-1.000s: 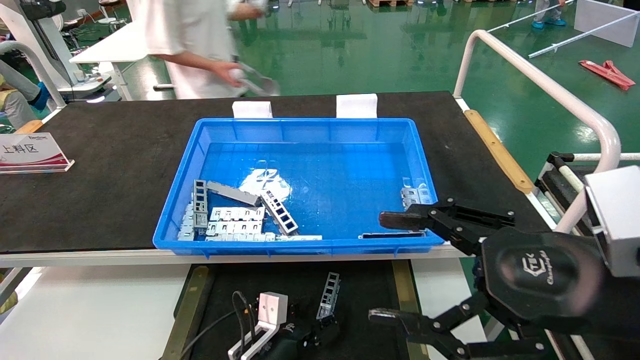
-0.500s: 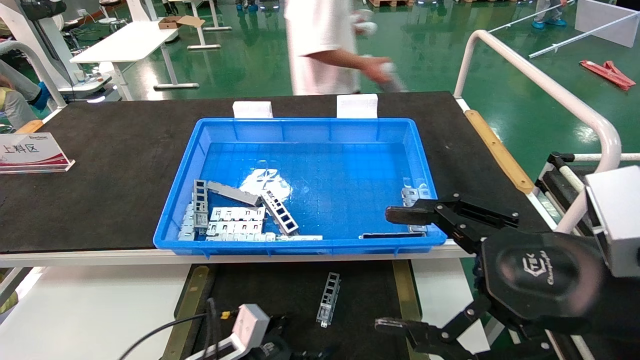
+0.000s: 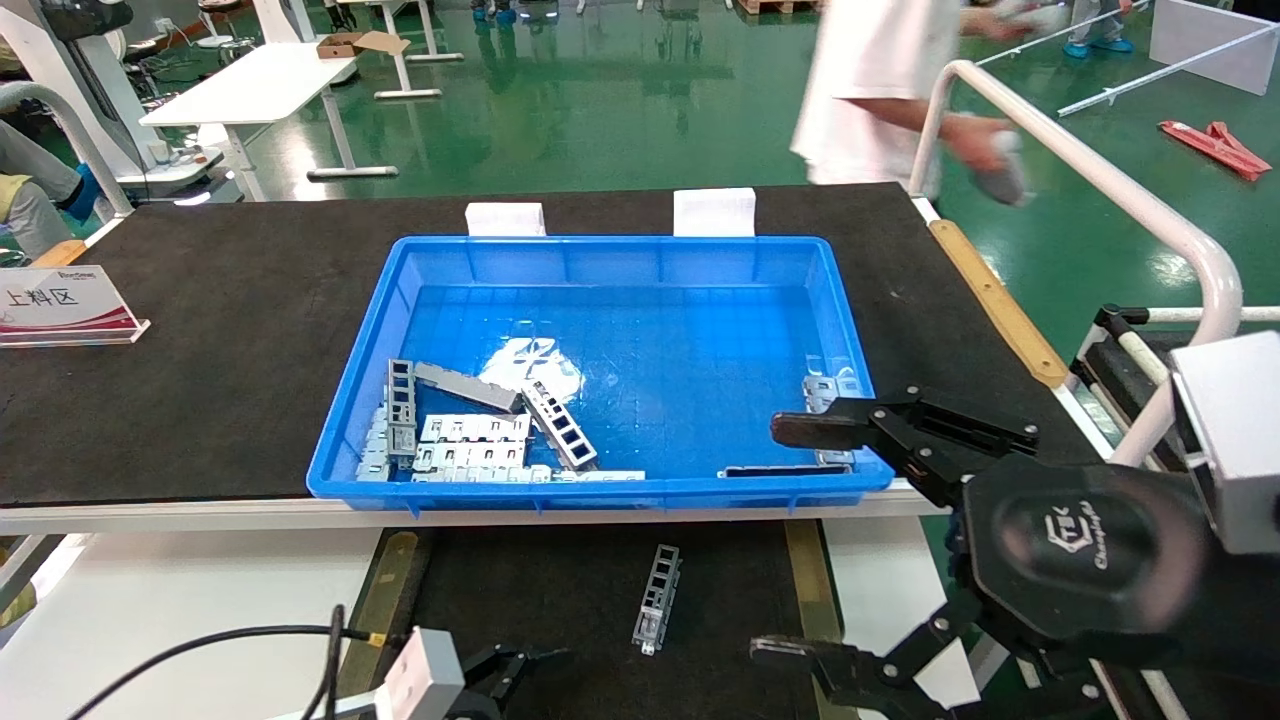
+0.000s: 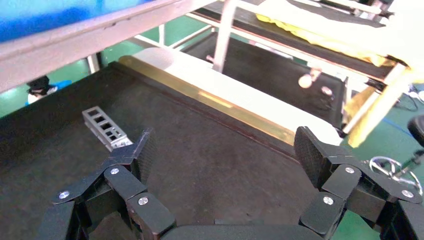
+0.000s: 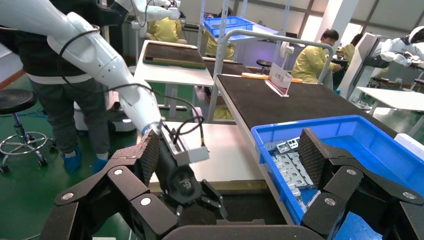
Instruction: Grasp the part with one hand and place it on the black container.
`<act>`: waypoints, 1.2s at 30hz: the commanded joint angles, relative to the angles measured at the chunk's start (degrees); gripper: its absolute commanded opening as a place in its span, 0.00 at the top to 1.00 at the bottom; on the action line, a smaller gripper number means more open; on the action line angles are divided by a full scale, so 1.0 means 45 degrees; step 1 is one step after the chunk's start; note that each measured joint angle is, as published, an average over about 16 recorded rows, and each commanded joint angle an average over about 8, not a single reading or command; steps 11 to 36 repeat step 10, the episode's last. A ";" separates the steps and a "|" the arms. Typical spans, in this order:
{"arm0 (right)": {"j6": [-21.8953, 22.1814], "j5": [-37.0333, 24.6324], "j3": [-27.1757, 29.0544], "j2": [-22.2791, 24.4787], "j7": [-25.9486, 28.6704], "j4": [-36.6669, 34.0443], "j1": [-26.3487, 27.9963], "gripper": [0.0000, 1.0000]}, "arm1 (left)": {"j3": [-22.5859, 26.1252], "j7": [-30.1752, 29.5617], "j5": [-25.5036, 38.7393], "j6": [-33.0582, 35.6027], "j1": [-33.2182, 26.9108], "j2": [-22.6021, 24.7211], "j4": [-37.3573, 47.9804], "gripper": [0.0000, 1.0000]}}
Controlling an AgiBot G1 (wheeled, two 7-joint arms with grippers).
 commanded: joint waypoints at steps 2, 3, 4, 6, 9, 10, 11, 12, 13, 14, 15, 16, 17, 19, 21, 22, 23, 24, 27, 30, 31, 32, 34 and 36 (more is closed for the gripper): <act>0.0000 0.0000 0.0000 0.0000 0.0000 0.0000 0.0000 0.00 | 0.0054 -0.0090 0.0206 0.0258 -0.0231 -0.0498 -0.0407 0.00; 0.0000 0.0000 0.0000 0.0000 0.0000 0.0000 0.0000 0.00 | 0.0047 -0.0104 0.0238 0.0296 -0.0281 -0.0669 -0.0585 0.00; 0.0000 0.0000 0.0000 0.0000 0.0000 0.0000 0.0000 0.00 | 0.0040 -0.0116 0.0267 0.0325 -0.0324 -0.0832 -0.0759 0.00; 0.0000 0.0000 -0.0001 0.0000 0.0000 0.0000 0.0000 0.00 | 0.0027 -0.0141 0.0321 0.0357 -0.0401 -0.1148 -0.1097 0.00; 0.0000 0.0001 -0.0001 0.0000 0.0000 0.0000 0.0000 0.00 | 0.0013 -0.0164 0.0369 0.0361 -0.0467 -0.1434 -0.1402 0.00; 0.0000 0.0001 -0.0001 0.0000 0.0000 0.0000 0.0000 0.00 | 0.0011 -0.0173 0.0378 0.0358 -0.0482 -0.1497 -0.1469 0.00; 0.0000 0.0001 -0.0001 0.0000 0.0000 0.0000 0.0000 0.00 | 0.0011 -0.0173 0.0378 0.0358 -0.0482 -0.1497 -0.1469 0.00; 0.0000 0.0001 -0.0001 0.0000 0.0000 0.0000 0.0000 0.00 | 0.0011 -0.0173 0.0378 0.0358 -0.0482 -0.1497 -0.1469 0.00; 0.0000 0.0001 -0.0001 0.0000 0.0000 0.0000 0.0000 0.00 | 0.0011 -0.0173 0.0378 0.0358 -0.0482 -0.1497 -0.1469 0.00; 0.0000 0.0001 -0.0001 0.0000 0.0000 0.0000 0.0000 0.00 | 0.0011 -0.0173 0.0378 0.0358 -0.0482 -0.1497 -0.1469 0.00; 0.0000 0.0001 -0.0001 0.0000 0.0000 0.0000 0.0000 0.00 | 0.0011 -0.0173 0.0378 0.0358 -0.0482 -0.1497 -0.1469 0.00; 0.0000 0.0001 -0.0001 0.0000 0.0000 0.0000 0.0000 0.00 | 0.0011 -0.0173 0.0378 0.0358 -0.0482 -0.1497 -0.1469 0.00; 0.0000 0.0001 -0.0001 0.0000 0.0000 0.0000 0.0000 0.00 | 0.0011 -0.0173 0.0378 0.0358 -0.0482 -0.1497 -0.1469 0.00; 0.0000 0.0001 -0.0001 0.0000 0.0000 0.0000 0.0000 0.00 | 0.0011 -0.0173 0.0378 0.0358 -0.0482 -0.1497 -0.1469 0.00; 0.0000 0.0001 -0.0001 0.0000 0.0000 0.0000 0.0000 0.00 | 0.0011 -0.0173 0.0378 0.0358 -0.0482 -0.1497 -0.1469 0.00; 0.0000 0.0001 -0.0001 0.0000 0.0000 0.0000 0.0000 0.00 | 0.0011 -0.0173 0.0378 0.0358 -0.0482 -0.1497 -0.1469 0.00; 0.0000 0.0001 -0.0001 0.0000 0.0000 0.0000 0.0000 0.00 | 0.0011 -0.0173 0.0378 0.0358 -0.0482 -0.1497 -0.1469 0.00; 0.0000 0.0001 -0.0001 0.0000 0.0000 0.0000 0.0000 0.00 | 0.0011 -0.0173 0.0378 0.0358 -0.0482 -0.1497 -0.1469 0.00; 0.0000 0.0001 -0.0001 0.0000 0.0000 0.0000 0.0000 0.00 | 0.0011 -0.0173 0.0378 0.0358 -0.0482 -0.1497 -0.1469 0.00; 0.0000 0.0001 -0.0001 0.0000 0.0000 0.0000 0.0000 0.00 | 0.0011 -0.0173 0.0378 0.0358 -0.0482 -0.1497 -0.1469 0.00; 0.0000 0.0001 -0.0001 0.0000 0.0000 0.0000 0.0000 0.00 | 0.0011 -0.0173 0.0378 0.0358 -0.0482 -0.1497 -0.1469 0.00; 0.0000 0.0001 -0.0001 0.0000 0.0000 0.0000 0.0000 0.00 | 0.0011 -0.0173 0.0378 0.0358 -0.0482 -0.1497 -0.1469 0.00; 0.0000 0.0001 -0.0001 0.0000 0.0000 0.0000 0.0000 0.00 | 0.0011 -0.0173 0.0378 0.0358 -0.0482 -0.1497 -0.1469 0.00; 0.0000 0.0001 -0.0001 0.0000 0.0000 0.0000 0.0000 0.00 | 0.0011 -0.0173 0.0378 0.0358 -0.0482 -0.1497 -0.1469 0.00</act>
